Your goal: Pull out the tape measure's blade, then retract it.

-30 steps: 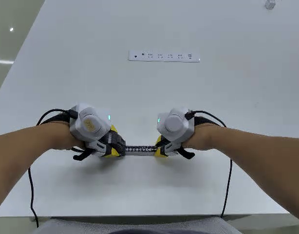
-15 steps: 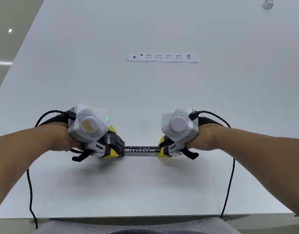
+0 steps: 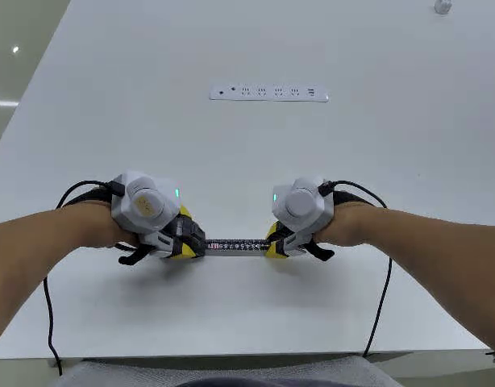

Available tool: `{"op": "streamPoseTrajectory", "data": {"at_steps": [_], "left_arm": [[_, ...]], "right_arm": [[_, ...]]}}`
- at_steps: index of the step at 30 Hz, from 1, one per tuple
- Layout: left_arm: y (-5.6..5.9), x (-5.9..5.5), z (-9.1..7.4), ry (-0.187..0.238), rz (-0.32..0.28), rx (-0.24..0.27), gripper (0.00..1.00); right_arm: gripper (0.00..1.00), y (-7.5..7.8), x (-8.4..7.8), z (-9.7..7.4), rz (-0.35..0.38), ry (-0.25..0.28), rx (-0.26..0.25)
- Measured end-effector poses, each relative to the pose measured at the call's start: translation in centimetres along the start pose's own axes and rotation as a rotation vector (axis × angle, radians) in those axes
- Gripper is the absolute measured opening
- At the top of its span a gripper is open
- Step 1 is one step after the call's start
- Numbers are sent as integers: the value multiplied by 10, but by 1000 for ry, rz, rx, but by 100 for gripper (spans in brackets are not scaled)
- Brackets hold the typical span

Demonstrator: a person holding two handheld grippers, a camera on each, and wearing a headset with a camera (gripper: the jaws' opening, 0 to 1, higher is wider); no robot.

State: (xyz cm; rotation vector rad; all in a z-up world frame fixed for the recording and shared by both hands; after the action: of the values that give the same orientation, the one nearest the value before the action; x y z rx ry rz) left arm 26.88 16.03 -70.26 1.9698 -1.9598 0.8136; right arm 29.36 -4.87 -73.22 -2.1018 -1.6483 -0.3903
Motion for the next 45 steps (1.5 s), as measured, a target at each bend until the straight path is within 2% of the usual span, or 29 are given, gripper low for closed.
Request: {"op": "streamPoseTrajectory", "data": {"at_steps": [20, 45], "left_arm": [[0, 1, 1, 2, -6, 11, 37], [0, 2, 1, -2, -6, 13, 37]], "right_arm": [[12, 7, -15, -8, 3, -3, -8], [12, 10, -24, -16, 25, -7, -21]]}}
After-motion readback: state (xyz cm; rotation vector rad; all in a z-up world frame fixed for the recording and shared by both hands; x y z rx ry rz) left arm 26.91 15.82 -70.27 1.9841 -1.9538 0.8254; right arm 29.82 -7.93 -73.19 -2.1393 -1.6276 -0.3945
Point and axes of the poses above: the centre of the closed fingertips' face, and the gripper's own axes: z roughly forward along the fingers, y roughly to its right, x roughly out of its top, the point moved 9 cm from there along -z, roughly backward along the fingers, and after that the axes turned 14 degrees about z, right-handed, at the moved point
